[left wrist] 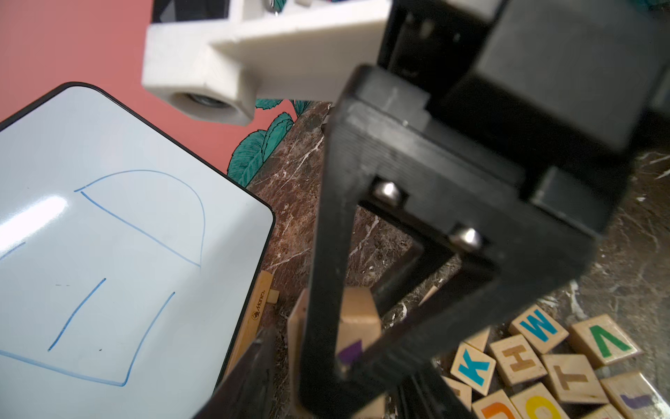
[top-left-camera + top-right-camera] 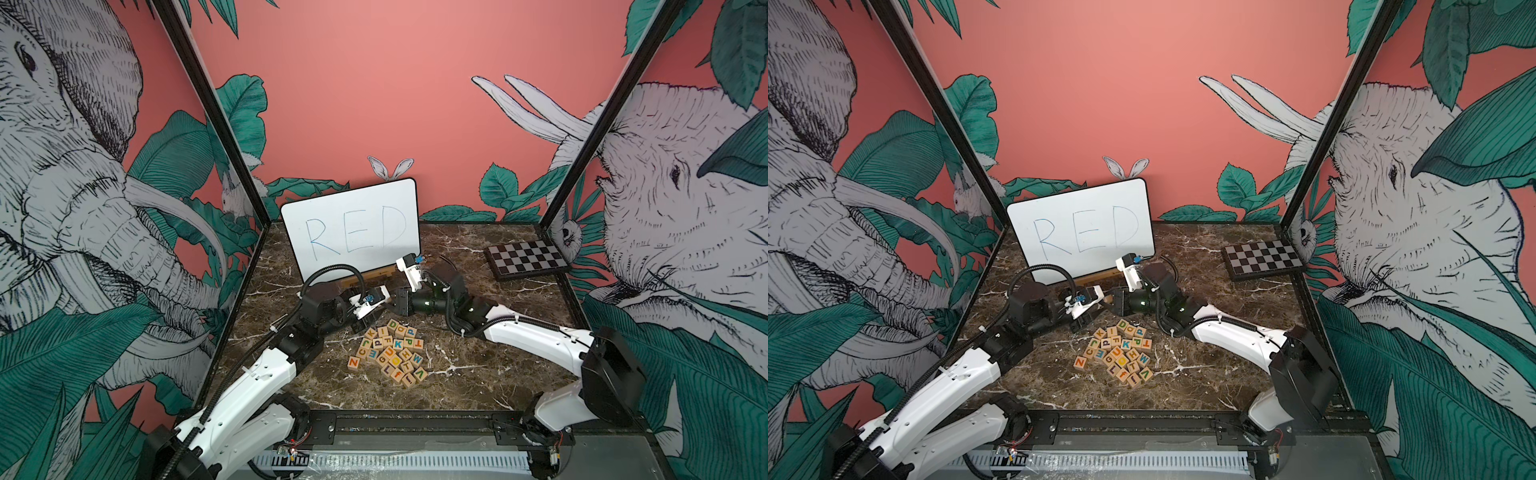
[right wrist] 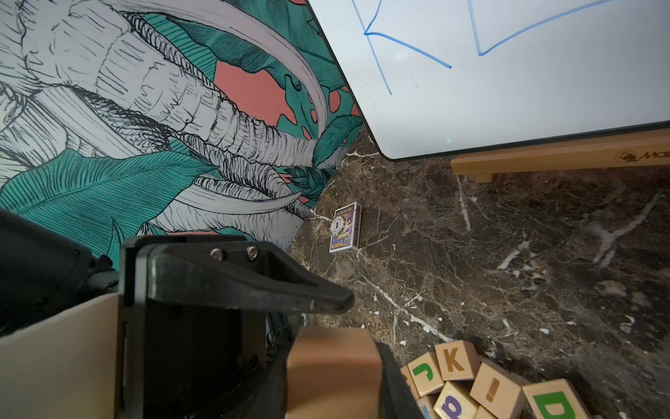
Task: Assemble the uppercase word "red" with letter blocks
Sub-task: Pick up the letter block from the center of the board.
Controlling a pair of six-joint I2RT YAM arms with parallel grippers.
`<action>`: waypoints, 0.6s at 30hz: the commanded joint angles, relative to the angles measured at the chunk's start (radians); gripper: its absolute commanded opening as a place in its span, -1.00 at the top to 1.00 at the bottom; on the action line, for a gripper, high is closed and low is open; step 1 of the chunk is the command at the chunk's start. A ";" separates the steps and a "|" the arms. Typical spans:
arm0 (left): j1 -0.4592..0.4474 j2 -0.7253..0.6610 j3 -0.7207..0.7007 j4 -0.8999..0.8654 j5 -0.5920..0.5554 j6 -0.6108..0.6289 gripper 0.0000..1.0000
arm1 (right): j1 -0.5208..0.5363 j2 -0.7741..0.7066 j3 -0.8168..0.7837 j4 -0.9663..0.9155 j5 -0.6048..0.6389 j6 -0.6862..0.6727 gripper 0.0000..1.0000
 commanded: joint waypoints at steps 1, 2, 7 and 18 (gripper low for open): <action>-0.005 -0.017 -0.013 0.047 0.011 0.030 0.03 | 0.004 -0.003 0.003 0.060 -0.002 0.060 0.64; -0.005 -0.014 -0.012 0.045 0.019 0.029 0.07 | 0.004 -0.005 -0.001 0.066 -0.005 0.063 0.64; -0.004 0.000 -0.004 0.021 0.029 0.044 0.46 | 0.004 -0.014 -0.005 0.081 -0.015 0.076 0.61; 0.012 0.111 0.101 -0.225 -0.161 0.154 0.81 | -0.065 -0.184 -0.135 -0.076 0.181 -0.008 -0.78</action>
